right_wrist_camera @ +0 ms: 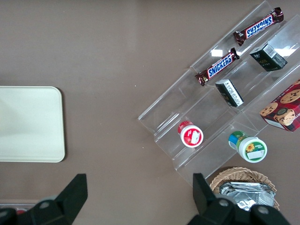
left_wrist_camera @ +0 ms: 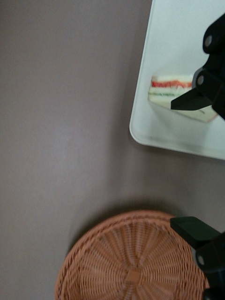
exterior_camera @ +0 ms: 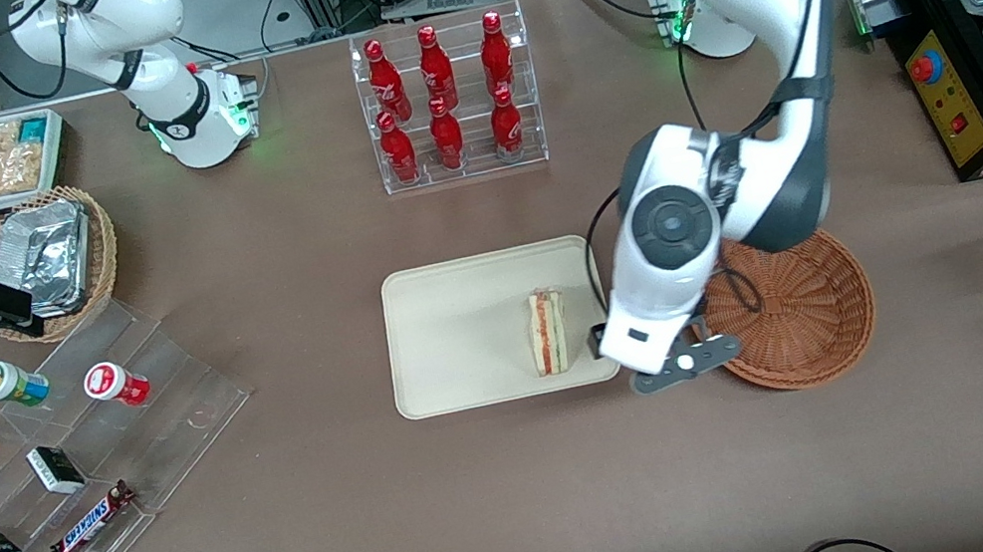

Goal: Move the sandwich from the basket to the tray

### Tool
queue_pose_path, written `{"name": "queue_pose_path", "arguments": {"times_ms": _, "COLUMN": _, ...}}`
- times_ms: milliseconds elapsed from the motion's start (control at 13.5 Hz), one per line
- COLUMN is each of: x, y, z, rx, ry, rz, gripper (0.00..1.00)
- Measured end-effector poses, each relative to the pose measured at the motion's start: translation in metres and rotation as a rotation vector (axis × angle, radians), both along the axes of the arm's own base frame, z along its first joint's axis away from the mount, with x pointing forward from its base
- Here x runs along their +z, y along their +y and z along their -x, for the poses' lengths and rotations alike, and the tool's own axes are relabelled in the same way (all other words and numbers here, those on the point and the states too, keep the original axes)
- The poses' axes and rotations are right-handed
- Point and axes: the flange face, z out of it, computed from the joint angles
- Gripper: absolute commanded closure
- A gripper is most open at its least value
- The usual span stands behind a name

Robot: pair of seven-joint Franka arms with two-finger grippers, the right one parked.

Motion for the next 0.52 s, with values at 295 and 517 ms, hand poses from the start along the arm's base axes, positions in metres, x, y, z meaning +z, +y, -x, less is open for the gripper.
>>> {"name": "queue_pose_path", "arguments": {"times_ms": 295, "x": 0.046, "y": 0.056, "z": -0.012, "rx": 0.030, "ry": -0.013, "rz": -0.015, "gripper": 0.00}}
{"name": "queue_pose_path", "arguments": {"times_ms": 517, "x": 0.072, "y": 0.113, "z": -0.019, "rx": 0.024, "ry": 0.015, "rz": -0.021, "gripper": 0.00}}
